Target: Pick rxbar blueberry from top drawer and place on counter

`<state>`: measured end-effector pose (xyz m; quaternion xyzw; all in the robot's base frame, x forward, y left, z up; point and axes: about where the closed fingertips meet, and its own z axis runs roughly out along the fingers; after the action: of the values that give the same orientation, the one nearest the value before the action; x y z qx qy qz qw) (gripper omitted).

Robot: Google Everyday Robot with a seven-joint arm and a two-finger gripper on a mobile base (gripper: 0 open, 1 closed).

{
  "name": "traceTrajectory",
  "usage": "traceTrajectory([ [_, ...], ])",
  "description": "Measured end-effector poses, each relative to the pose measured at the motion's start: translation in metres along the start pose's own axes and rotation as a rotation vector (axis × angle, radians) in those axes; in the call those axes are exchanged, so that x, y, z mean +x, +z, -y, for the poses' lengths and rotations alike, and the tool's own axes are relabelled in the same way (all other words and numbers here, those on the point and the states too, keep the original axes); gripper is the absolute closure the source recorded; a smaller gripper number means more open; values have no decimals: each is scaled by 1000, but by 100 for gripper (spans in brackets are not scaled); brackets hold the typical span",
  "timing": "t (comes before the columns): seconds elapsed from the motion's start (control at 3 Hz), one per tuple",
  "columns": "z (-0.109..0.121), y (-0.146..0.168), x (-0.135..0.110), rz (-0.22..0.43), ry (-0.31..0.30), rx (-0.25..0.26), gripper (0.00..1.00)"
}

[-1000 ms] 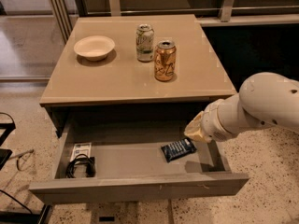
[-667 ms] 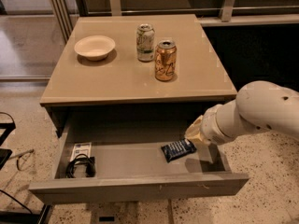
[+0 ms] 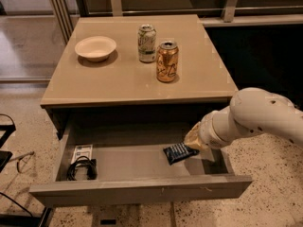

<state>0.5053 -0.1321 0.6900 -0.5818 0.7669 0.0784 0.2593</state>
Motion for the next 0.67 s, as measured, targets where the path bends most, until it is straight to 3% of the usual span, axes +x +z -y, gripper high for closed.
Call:
traceTrajectory([
  [0.67, -6, 27, 9, -9, 15, -61, 35],
])
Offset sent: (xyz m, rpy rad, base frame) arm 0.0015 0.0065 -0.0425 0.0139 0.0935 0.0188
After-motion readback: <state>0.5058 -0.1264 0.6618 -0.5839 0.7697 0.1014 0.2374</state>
